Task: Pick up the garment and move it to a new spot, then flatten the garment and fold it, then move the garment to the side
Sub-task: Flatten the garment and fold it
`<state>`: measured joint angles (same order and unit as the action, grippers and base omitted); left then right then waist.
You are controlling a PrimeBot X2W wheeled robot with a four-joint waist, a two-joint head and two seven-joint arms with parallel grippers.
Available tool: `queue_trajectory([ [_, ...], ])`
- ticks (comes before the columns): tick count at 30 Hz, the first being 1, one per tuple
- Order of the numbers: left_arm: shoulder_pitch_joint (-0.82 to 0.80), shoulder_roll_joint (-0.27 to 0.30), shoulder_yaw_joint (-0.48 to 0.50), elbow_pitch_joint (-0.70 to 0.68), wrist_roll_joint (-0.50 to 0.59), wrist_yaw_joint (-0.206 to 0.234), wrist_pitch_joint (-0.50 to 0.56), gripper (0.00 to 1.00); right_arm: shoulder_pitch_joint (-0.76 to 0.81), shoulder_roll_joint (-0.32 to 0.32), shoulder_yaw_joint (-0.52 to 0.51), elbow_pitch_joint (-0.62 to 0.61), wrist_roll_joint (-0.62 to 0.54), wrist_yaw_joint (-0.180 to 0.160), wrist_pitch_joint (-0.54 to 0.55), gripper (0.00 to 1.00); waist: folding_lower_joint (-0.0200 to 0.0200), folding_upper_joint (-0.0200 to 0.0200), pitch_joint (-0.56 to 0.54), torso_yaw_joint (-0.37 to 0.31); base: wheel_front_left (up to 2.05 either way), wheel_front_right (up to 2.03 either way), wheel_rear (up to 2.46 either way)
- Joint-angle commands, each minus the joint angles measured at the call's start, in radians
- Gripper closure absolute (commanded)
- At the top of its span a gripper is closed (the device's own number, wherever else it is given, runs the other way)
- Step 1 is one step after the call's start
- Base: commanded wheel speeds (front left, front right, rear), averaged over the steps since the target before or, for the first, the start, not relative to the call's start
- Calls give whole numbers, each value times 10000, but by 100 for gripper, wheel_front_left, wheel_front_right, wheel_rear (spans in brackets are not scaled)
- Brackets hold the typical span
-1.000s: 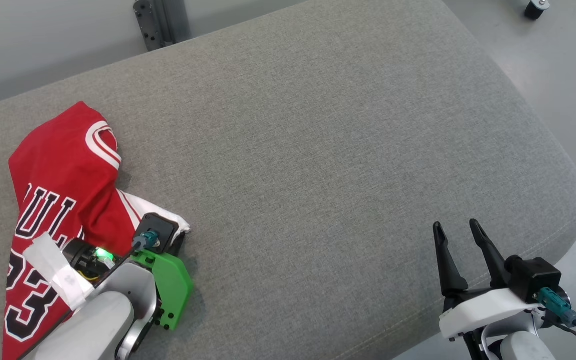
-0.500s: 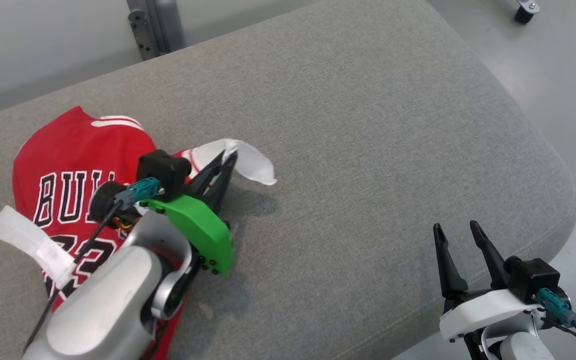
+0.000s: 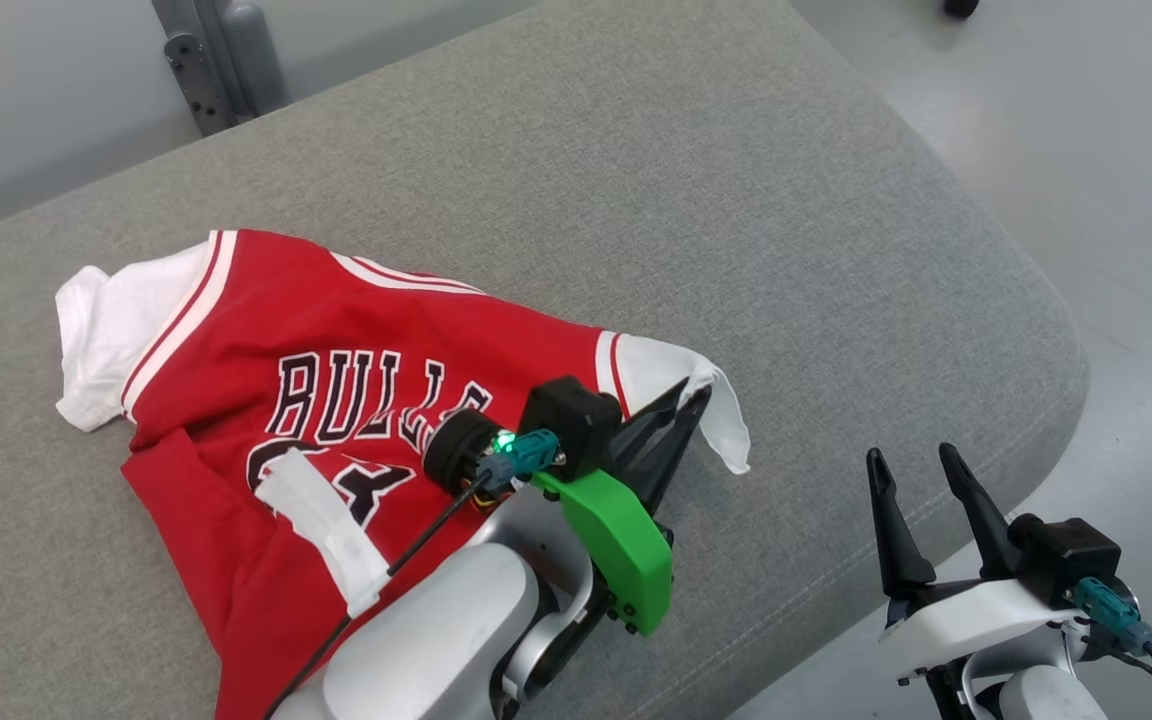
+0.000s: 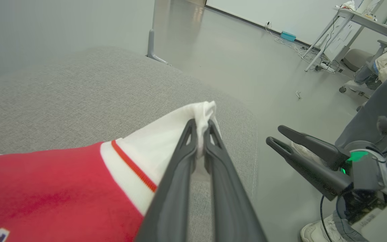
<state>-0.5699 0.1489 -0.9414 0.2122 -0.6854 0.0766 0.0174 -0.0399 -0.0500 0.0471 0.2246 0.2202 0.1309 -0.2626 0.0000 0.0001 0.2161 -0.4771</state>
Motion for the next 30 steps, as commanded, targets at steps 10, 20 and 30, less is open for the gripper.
queue_trajectory([
  [10, 1482, 1526, 1379, -1526, -1599, -73, -316, 0, 391, -13, -539, 61, 74, -3, -33, 0, 0, -1, 42, 620, 0, 0, 0],
  [20, 3938, 4351, 4100, -2880, -3864, 1106, 149, 0, 213, -16, -394, 159, -273, -1, -35, 0, 0, -1, -375, 1969, 0, 0, 0],
  [30, 4121, 3622, 4279, -733, -6220, -42, 1449, 0, -35, -17, -250, 277, -550, -3, -33, 0, 0, -1, -458, 2248, 0, 0, 0],
])
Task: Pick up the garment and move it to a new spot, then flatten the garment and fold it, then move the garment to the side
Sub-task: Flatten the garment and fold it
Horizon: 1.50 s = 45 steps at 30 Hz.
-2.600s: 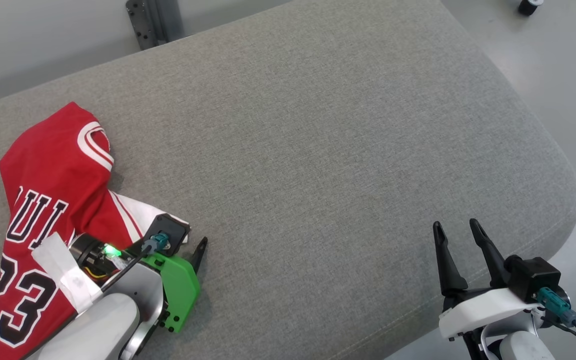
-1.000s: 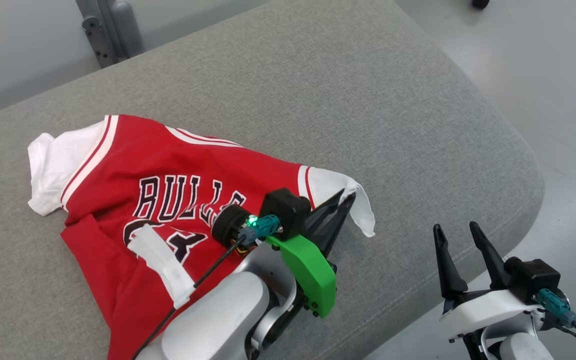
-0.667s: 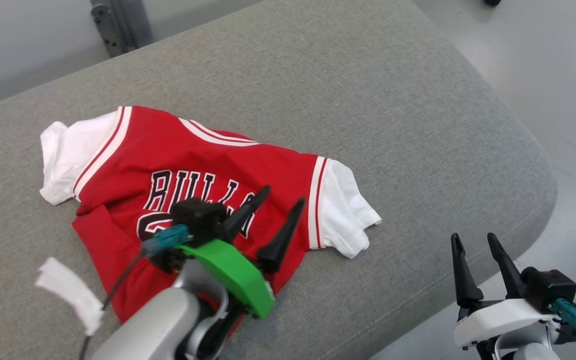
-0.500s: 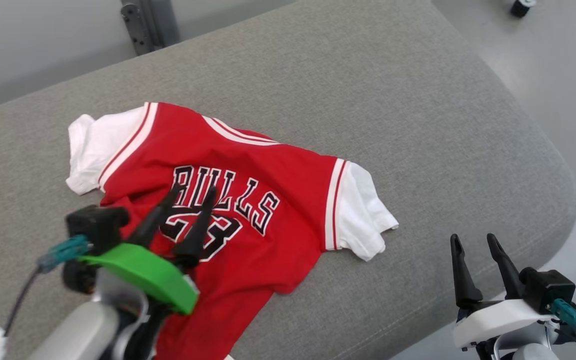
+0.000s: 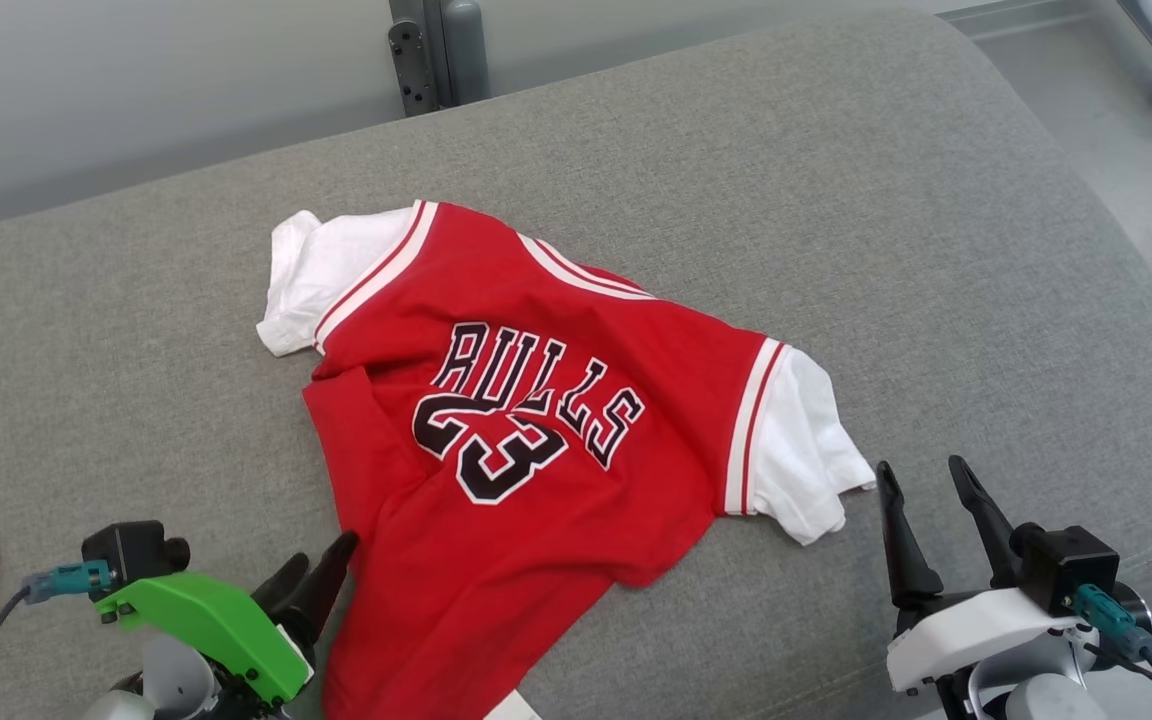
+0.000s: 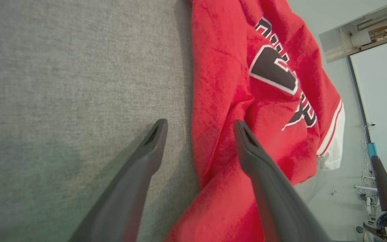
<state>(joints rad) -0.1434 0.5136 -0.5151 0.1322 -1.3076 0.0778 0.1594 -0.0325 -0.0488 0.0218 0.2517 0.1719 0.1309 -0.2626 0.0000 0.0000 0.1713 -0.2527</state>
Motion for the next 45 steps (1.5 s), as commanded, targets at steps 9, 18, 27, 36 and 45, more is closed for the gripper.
queue_trajectory([
  [9, -644, -1177, -557, 2352, -303, -740, 490, 0, 27, -27, 77, -4, 43, -3, -34, 0, 0, 0, 171, -327, 0, 0, 0],
  [18, -1173, -635, -801, 2637, 1211, -958, -708, 100, 137, -31, -98, -47, 185, -1, -34, 0, 0, 0, 271, -258, 0, 0, 0],
  [27, -2087, 570, -248, 1800, 2512, -120, -1715, 100, -71, -27, -6, 40, 271, -1, -34, 0, 0, 0, 210, 30, 0, 0, 0],
  [36, -3353, 1089, -681, 2789, 3866, 405, -1601, 83, -178, -29, 164, 106, 229, -1, -34, 0, 0, 0, 242, 15, 0, 0, 0],
  [45, -2479, 941, -467, 3018, 4321, 760, -3579, 0, 93, -28, -190, -151, 5, -1, -34, 0, 0, 0, 138, 43, 0, 0, 0],
])
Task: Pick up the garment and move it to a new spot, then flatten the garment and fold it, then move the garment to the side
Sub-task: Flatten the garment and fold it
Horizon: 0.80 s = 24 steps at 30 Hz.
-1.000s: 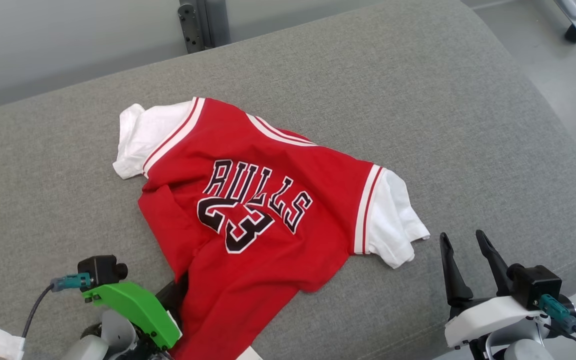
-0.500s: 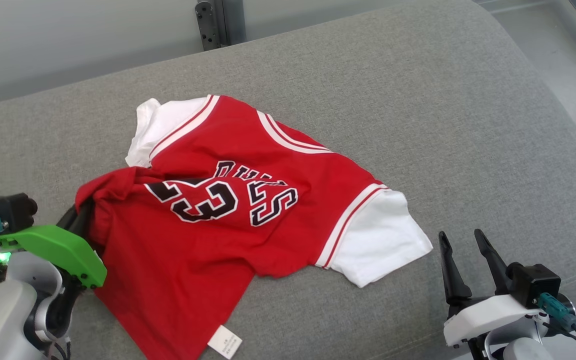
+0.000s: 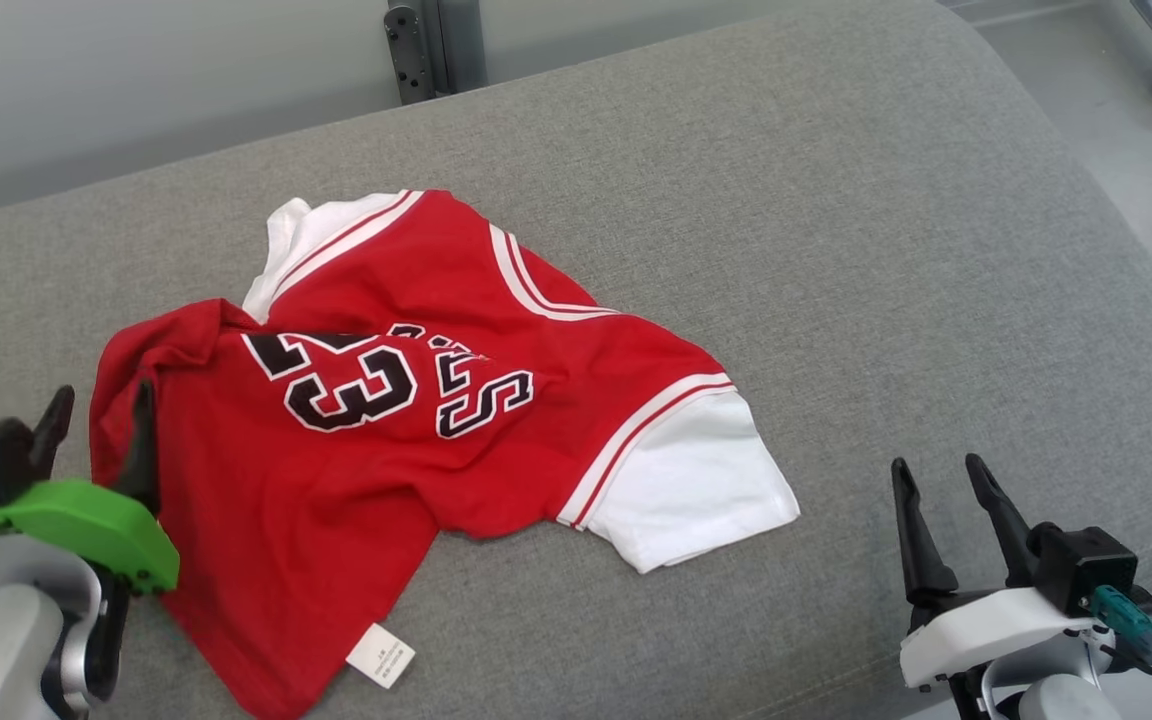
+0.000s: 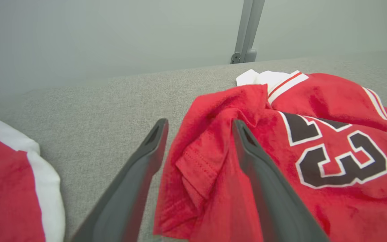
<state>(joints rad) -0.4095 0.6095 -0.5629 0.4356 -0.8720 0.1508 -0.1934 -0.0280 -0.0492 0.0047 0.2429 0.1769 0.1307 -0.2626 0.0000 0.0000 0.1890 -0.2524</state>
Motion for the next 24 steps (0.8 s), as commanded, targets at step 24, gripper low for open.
queue_trajectory([
  [24, 6853, -4393, 5393, -3937, 5164, -1522, -718, 0, 552, -31, -848, -995, -1671, -1, -34, 0, 0, 0, -1823, 1547, 0, 0, 0],
])
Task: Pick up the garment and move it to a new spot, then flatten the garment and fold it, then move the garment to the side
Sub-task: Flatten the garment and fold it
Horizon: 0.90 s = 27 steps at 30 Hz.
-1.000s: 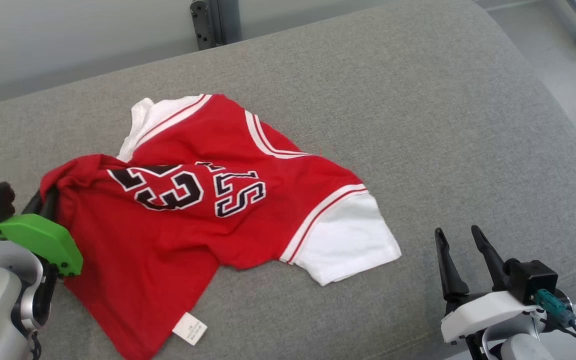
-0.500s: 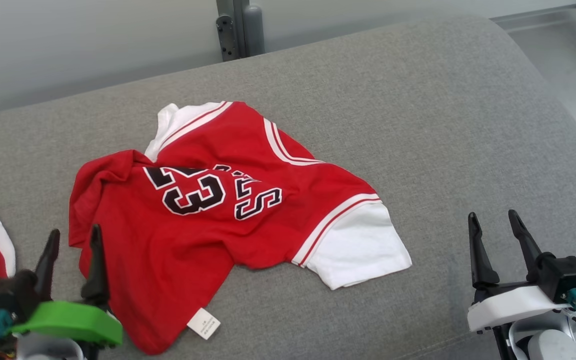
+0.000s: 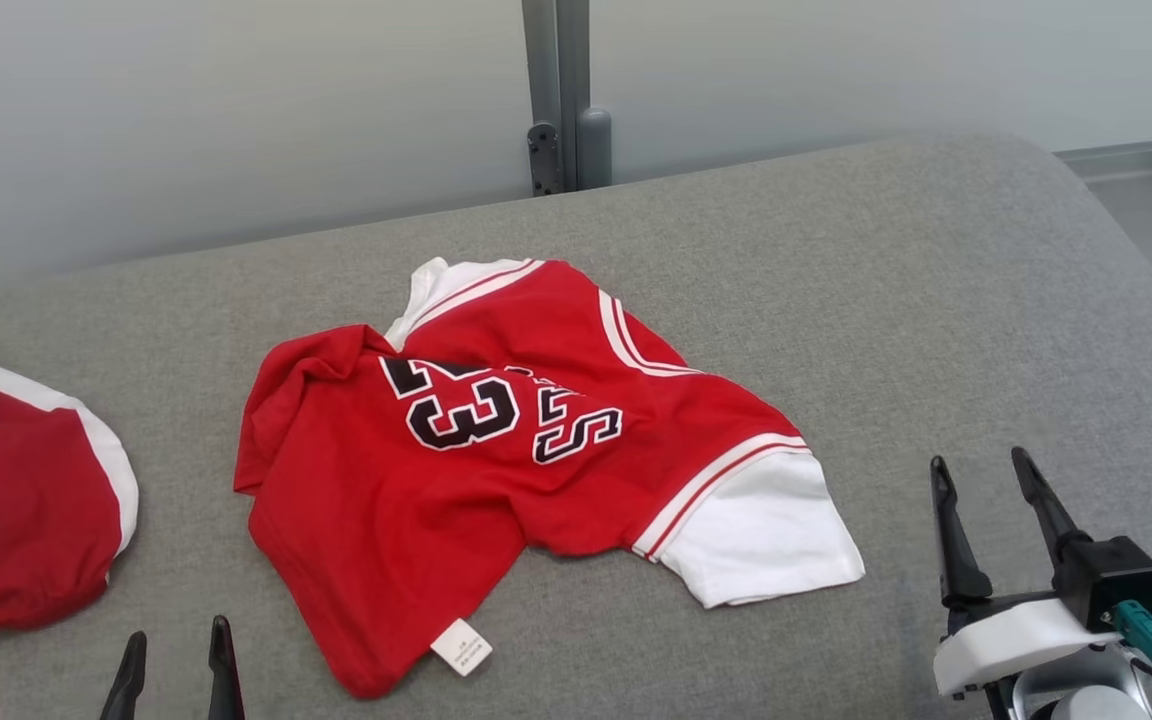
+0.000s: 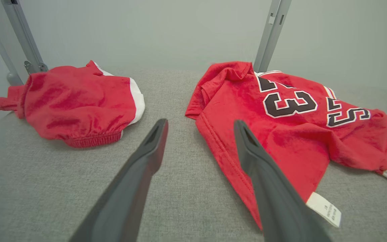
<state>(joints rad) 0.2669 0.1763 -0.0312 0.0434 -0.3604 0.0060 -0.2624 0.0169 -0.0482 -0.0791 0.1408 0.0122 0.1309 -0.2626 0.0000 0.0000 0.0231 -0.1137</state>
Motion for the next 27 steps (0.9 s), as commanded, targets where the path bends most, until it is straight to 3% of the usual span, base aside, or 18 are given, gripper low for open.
queue_trajectory([
  [1, 76, -225, 379, 52, 208, -311, -26, 0, 156, -43, 65, 88, -2, -3, -34, 0, 0, 0, -189, 186, 0, 0, 0],
  [5, 14, -647, 1283, 380, 844, -956, -27, 0, 306, -33, 285, 363, 164, -3, -34, 0, 0, 0, -229, 255, 0, 0, 0],
  [10, -321, -920, 1859, 456, 1290, -1275, -27, 0, 376, -36, 448, 548, 314, -3, -34, 0, 0, 0, -257, 298, 0, 0, 0],
  [27, -404, -1141, 1742, 306, 1410, -1376, -28, 0, 132, -37, 650, 723, 429, -3, -34, 0, 0, 0, -308, 101, 0, 0, 0],
])
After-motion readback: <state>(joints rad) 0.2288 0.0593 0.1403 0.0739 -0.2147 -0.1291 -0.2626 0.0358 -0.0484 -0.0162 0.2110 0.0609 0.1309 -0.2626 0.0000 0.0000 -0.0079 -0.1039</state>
